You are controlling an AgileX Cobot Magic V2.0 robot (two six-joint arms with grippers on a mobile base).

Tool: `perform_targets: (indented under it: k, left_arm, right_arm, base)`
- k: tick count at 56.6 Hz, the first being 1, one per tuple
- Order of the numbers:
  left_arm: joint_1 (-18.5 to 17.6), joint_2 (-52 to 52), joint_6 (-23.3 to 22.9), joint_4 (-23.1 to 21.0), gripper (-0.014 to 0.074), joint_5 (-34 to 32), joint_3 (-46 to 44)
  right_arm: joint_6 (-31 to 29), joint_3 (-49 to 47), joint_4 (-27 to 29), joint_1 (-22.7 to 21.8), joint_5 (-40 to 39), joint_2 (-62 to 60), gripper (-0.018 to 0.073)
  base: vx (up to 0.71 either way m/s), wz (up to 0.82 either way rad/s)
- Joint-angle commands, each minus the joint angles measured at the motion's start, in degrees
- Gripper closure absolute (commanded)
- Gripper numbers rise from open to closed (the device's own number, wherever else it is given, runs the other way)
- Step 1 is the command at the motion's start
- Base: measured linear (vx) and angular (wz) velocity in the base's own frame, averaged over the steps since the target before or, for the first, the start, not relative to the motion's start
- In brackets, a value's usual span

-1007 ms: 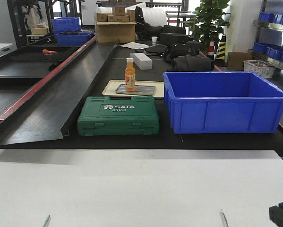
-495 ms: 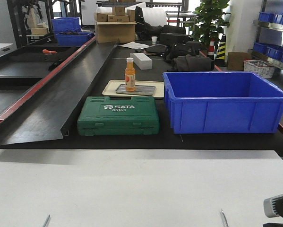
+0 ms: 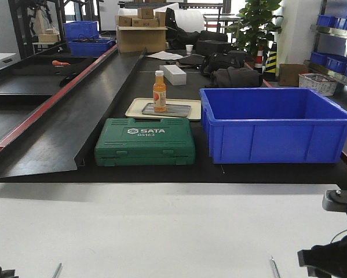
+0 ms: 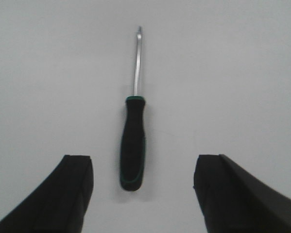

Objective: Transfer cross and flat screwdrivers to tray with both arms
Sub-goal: 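Close both grippers around the green-and-black screwdriver handles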

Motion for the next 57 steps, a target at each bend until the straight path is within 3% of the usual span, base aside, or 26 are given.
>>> perform_targets:
  k: [1,7,17,44,57]
  left_arm:
    - [-0.01,3.4,-0.66,-0.64,0.0104,-0.41,-4.91]
    - [-0.01,8.69,-0.59,-0.64,0.0104,3.28,-9.32]
    - [-0.12,17.46,-0.53,-0.64,0.0104,6.84,-15.68]
    - [-0.12,36.73,0.38,-0.53,0.0104,19.25,-28.6]
    - [-0.12,41.15,1.4,-0.53,0.0104,19.19,-29.61]
  right_arm:
    - [-6.32,-5.65,2.27,-2.11,1.5,4.4,0.0048]
    - [-10.88,-6.99,5.83,-2.11,1.63,9.67,0.0048]
    - [-11.39,-6.99,8.12,-2.11,-2.53,15.07,0.0048]
    - [-13.2,-6.99,8.14,-2.11,-3.37,17.21,0.0048]
    - [-13.2,-6.99,8.08,-2.11,-3.24,17.21,0.0048]
  base:
    - [0.0,0.0]
    - [0.0,0.0]
    - [0.0,0.0]
    - [0.0,0.0]
    - [0.0,0.0]
